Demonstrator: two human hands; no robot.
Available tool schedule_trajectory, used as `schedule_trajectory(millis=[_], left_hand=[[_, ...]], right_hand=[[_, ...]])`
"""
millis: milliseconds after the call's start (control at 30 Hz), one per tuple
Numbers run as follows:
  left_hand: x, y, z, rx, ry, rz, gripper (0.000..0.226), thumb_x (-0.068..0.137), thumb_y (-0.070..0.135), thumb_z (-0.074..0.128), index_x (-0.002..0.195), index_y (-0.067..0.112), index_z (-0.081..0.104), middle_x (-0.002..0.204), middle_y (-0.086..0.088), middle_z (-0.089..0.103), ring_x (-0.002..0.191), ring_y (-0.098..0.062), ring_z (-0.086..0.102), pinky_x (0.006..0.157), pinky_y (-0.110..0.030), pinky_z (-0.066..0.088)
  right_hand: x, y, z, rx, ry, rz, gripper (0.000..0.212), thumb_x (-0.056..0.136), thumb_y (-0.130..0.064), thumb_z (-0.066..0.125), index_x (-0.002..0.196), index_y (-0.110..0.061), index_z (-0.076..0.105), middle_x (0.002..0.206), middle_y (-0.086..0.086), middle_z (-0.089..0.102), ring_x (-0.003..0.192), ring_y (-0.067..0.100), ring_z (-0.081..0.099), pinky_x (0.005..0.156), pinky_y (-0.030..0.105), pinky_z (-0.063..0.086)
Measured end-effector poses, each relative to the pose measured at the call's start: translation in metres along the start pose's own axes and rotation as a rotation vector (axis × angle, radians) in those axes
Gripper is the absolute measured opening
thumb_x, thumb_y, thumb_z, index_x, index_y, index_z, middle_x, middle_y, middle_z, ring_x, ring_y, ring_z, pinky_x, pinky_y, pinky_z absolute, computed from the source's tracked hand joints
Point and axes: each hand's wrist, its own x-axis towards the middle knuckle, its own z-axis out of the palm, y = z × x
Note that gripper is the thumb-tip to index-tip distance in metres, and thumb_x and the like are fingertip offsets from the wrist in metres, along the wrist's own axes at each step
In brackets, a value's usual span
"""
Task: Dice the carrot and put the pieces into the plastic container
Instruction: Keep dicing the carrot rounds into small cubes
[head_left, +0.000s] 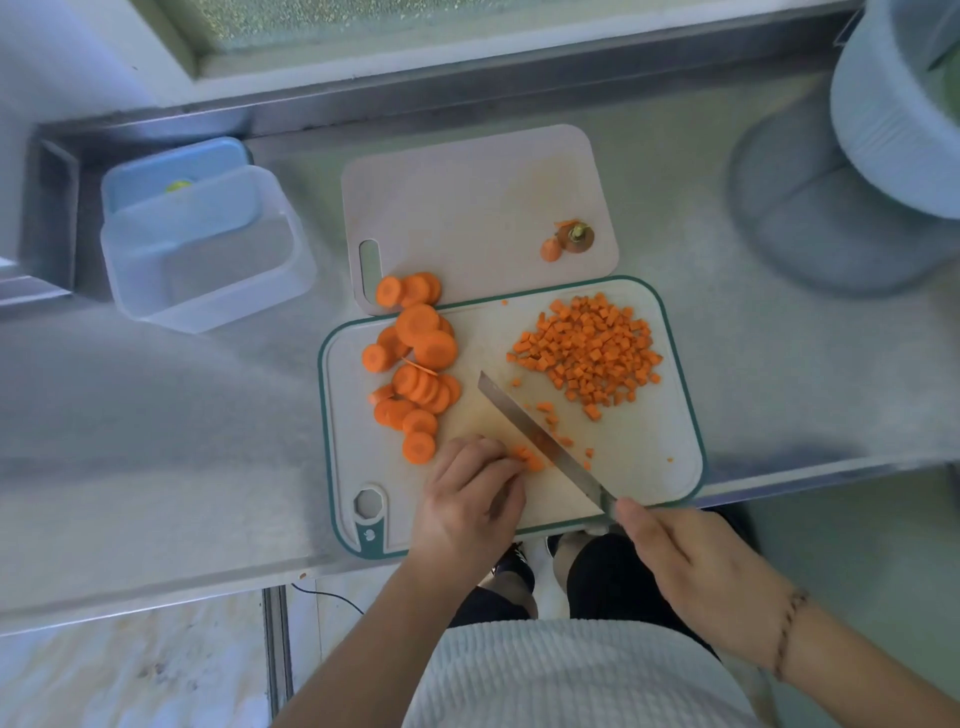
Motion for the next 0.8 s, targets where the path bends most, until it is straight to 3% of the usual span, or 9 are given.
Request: schedule_trajectory(millis=[67,133,300,500,633,800], left_hand=[[0.000,-0.001,0.000,0.016,0.006,0.000,0.009,0.080,-0.004,0.078,0.086,0.003,0.077,0.094,-0.008,0.069,0.091,-0.026,0.062,0.088,-0.030,0.052],[-0.001,0.000,0.003,0.041,-0.004,0.007,0.008,0.081,-0.001,0.078,0.087,0.004,0.078,0.095,-0.006,0.071,0.093,-0.025,0.063,0.090,-0.030,0.052],[-0.002,-0.003,0.007,0.055,-0.017,0.009,0.006,0.083,0.003,0.076,0.088,0.005,0.078,0.097,-0.003,0.073,0.095,-0.024,0.065,0.087,-0.037,0.055],[-0.001,-0.004,0.007,0.032,-0.023,0.044,0.004,0.084,0.001,0.078,0.086,0.004,0.078,0.096,-0.004,0.073,0.096,-0.021,0.065,0.087,-0.036,0.055],[0.000,-0.004,0.005,0.023,-0.032,0.043,0.005,0.084,0.002,0.080,0.088,0.004,0.078,0.097,-0.004,0.073,0.096,-0.019,0.063,0.087,-0.036,0.055],[-0.001,-0.002,-0.005,-0.025,0.069,-0.035,0.008,0.087,0.000,0.074,0.094,0.001,0.078,0.100,-0.006,0.074,0.098,-0.019,0.065,0.092,-0.032,0.053]], right_hand=[[-0.005,-0.003,0.000,0.006,-0.020,-0.009,0.055,0.092,-0.050,0.031,0.046,-0.024,0.049,0.041,-0.013,0.045,0.046,0.003,0.045,0.055,0.011,0.036],[-0.007,-0.003,0.003,-0.041,-0.042,0.004,0.052,0.090,-0.054,0.029,0.049,-0.036,0.057,0.042,-0.009,0.043,0.046,0.005,0.044,0.053,0.015,0.036],[-0.006,0.013,0.013,-0.127,-0.014,0.024,0.058,0.086,-0.063,0.022,0.056,-0.016,0.036,0.048,0.000,0.035,0.046,0.011,0.035,0.051,0.025,0.035],[0.012,0.007,0.021,-0.122,0.001,0.021,0.070,0.083,-0.071,0.016,0.060,-0.013,0.048,0.052,-0.002,0.049,0.052,0.009,0.047,0.060,0.024,0.045],[0.025,0.008,0.017,-0.013,-0.028,-0.003,0.067,0.085,-0.075,0.020,0.057,-0.016,0.033,0.049,-0.006,0.031,0.048,0.008,0.031,0.055,0.028,0.035],[0.006,0.022,-0.001,0.095,-0.064,0.042,0.067,0.079,-0.082,0.027,0.055,-0.020,0.034,0.049,-0.005,0.031,0.046,0.009,0.029,0.047,0.021,0.028]])
